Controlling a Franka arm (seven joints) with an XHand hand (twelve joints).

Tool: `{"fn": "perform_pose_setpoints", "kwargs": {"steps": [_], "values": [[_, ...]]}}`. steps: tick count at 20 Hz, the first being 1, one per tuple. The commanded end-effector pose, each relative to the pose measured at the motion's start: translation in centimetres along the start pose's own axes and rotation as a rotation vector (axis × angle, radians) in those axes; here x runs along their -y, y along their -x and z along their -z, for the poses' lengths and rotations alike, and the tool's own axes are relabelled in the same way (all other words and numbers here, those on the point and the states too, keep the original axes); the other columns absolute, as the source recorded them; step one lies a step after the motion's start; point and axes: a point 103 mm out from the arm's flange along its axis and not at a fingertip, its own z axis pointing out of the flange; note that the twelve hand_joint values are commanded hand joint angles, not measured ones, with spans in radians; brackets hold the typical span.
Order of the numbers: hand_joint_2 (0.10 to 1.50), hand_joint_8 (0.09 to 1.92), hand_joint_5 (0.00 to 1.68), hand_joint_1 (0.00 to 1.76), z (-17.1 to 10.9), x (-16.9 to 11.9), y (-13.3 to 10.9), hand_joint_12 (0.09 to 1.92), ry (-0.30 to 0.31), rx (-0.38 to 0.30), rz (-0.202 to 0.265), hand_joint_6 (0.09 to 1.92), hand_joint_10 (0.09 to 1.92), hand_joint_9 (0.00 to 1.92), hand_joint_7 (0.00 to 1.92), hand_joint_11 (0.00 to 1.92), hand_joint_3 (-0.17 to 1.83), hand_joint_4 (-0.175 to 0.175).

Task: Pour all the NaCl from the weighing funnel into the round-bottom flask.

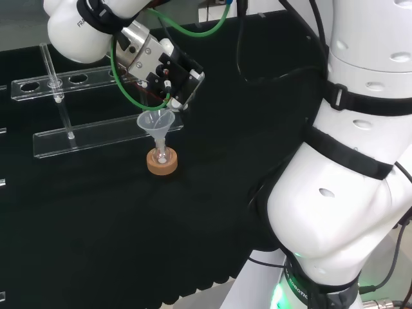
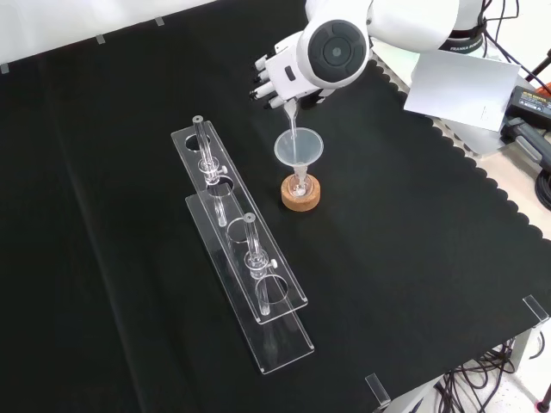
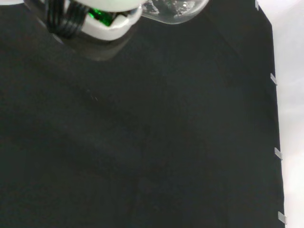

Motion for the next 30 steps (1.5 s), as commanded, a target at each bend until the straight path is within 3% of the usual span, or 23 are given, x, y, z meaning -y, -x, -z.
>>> {"fn": "perform_pose_setpoints", "kwargs": {"steps": [1, 30], "values": [[0.74, 0.67, 1.32, 1.12, 0.01, -0.05, -0.1, 0.9, 0.002, 0.013, 0.0, 0.52, 0.21, 1.08, 0.61, 1.03, 0.48, 0.175], [0.73, 0.67, 1.32, 1.12, 0.74, -0.01, -0.77, 0.9, 0.022, 0.124, -0.008, 0.53, 0.2, 1.07, 0.61, 1.03, 0.49, 0.175]]}}
